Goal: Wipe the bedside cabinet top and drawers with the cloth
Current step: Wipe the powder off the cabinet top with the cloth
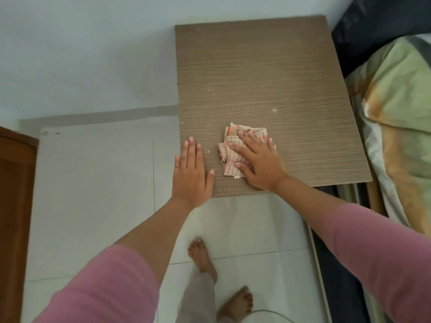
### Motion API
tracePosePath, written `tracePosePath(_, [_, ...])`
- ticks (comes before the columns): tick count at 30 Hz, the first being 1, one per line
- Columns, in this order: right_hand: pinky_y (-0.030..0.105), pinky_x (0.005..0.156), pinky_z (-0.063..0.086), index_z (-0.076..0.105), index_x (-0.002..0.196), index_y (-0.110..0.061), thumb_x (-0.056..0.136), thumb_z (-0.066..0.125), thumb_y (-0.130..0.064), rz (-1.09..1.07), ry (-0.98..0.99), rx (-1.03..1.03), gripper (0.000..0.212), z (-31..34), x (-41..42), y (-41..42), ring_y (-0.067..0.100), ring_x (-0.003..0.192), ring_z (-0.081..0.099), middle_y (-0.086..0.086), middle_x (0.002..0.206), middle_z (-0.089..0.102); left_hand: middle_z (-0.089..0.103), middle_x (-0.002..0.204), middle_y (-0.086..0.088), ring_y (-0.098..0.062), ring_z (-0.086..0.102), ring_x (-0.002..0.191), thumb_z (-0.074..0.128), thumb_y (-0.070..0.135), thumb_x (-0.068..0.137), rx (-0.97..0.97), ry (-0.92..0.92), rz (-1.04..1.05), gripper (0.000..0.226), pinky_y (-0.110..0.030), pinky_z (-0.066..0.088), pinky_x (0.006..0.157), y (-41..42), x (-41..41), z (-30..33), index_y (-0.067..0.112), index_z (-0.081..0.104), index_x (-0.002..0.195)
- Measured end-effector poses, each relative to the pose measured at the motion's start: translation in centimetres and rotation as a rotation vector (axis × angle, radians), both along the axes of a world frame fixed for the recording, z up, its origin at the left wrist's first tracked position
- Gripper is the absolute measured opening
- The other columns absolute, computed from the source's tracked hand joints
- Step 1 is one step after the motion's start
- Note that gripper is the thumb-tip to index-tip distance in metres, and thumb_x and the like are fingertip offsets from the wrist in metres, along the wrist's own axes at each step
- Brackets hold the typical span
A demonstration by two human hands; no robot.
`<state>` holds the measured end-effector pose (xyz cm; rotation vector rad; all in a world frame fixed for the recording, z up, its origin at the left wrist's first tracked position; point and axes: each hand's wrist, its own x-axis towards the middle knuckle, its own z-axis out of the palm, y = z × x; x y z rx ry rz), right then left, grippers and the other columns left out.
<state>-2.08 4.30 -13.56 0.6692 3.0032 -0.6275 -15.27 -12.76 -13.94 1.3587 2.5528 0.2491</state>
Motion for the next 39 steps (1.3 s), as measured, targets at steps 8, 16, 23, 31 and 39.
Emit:
tracePosePath(8, [0.048, 0.111, -0.002, 0.03, 0.142, -0.041, 0.09, 0.033, -0.053, 0.025, 0.006, -0.009, 0.053, -0.2, 3.9, -3.1, 0.015, 0.145, 0.008, -0.008, 0.157, 0.017, 0.008, 0.156, -0.018, -0.03, 0.005, 0.144, 0.023, 0.042, 0.089, 0.055, 0.031, 0.012, 0.07, -0.044, 0.004, 0.113, 0.0, 0.2, -0.1, -0.001, 0.018, 0.145])
tracePosePath(16, [0.051, 0.113, 0.0, 0.035, 0.141, -0.038, 0.096, 0.045, -0.03, 0.008, 0.026, -0.095, 0.046, 0.4, 5.7, -5.1, 0.017, 0.146, 0.01, -0.008, 0.156, 0.02, 0.011, 0.155, -0.018, -0.031, 0.007, 0.144, 0.025, 0.042, 0.089, 0.063, 0.054, 0.019, 0.07, -0.047, 0.009, 0.114, -0.1, 0.3, -0.2, -0.001, 0.02, 0.145])
tracePosePath(23, [0.05, 0.115, 0.009, 0.04, 0.138, -0.036, 0.096, 0.044, -0.015, 0.026, -0.072, -0.241, 0.047, 2.2, 7.1, -5.8, 0.013, 0.145, 0.012, -0.009, 0.154, 0.026, 0.007, 0.156, -0.017, -0.03, 0.003, 0.144, 0.024, 0.042, 0.09, 0.041, 0.039, 0.03, 0.07, -0.047, 0.008, 0.114, 0.0, 0.4, 0.1, 0.0, 0.016, 0.146])
tracePosePath(31, [0.031, 0.07, 0.037, 0.051, 0.132, -0.035, 0.094, 0.048, -0.019, 0.029, -0.24, -0.279, 0.041, 7.8, 5.6, -3.4, 0.033, 0.101, 0.058, 0.007, 0.112, 0.066, 0.004, 0.156, -0.018, -0.031, 0.001, 0.144, 0.015, 0.044, 0.087, -0.076, -0.047, 0.05, 0.074, -0.052, 0.01, 0.113, 0.1, 0.6, 1.3, 0.0, 0.013, 0.146])
tracePosePath(39, [0.03, 0.075, 0.038, 0.053, 0.13, -0.028, 0.092, 0.051, -0.018, -0.123, -0.09, -0.248, 0.039, 11.7, -1.1, 3.2, 0.03, 0.105, 0.058, 0.006, 0.116, 0.066, 0.034, 0.142, -0.019, -0.036, 0.029, 0.134, 0.054, 0.028, 0.083, -0.068, -0.113, 0.116, 0.05, -0.06, 0.014, 0.11, 2.1, -0.5, 3.7, 0.002, 0.045, 0.124])
